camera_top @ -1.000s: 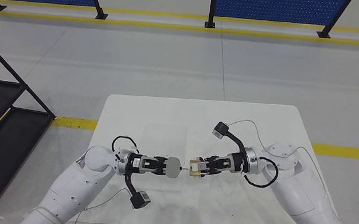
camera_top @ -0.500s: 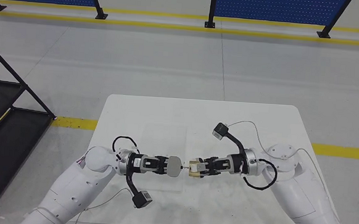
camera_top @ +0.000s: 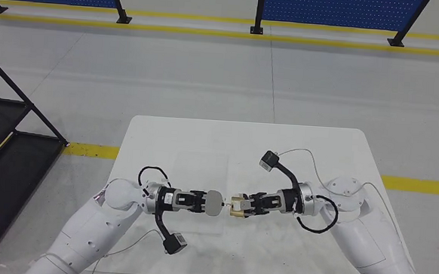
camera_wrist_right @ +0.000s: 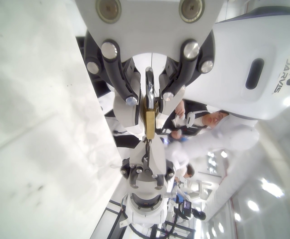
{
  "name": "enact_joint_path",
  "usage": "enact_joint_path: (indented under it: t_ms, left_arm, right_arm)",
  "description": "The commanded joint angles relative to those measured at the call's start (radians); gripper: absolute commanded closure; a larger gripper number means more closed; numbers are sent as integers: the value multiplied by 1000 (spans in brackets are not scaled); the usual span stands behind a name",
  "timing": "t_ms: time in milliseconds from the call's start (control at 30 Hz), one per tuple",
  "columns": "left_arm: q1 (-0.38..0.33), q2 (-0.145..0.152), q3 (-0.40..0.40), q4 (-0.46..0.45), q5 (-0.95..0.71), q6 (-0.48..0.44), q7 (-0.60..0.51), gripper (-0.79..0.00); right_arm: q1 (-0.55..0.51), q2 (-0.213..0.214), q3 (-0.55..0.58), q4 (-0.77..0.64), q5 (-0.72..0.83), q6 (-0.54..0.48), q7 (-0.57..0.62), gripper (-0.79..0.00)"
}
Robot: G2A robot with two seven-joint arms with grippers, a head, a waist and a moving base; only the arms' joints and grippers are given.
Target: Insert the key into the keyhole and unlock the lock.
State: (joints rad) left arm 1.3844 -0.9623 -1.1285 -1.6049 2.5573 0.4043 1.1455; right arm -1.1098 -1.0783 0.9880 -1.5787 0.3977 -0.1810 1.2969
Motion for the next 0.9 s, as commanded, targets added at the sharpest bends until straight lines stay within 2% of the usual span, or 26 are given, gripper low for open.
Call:
enact_joint_path:
  t_ms: [0,867]
  left_arm:
    - [0,0,1,-1,0,0,1,0]
    - [-22,-5,37,-2,7,7,-18,0]
  right_arm:
    - [-1,1,0,-2,-1,0,0,0]
    - [5,4,-17,-11,-19,-3,-9,0]
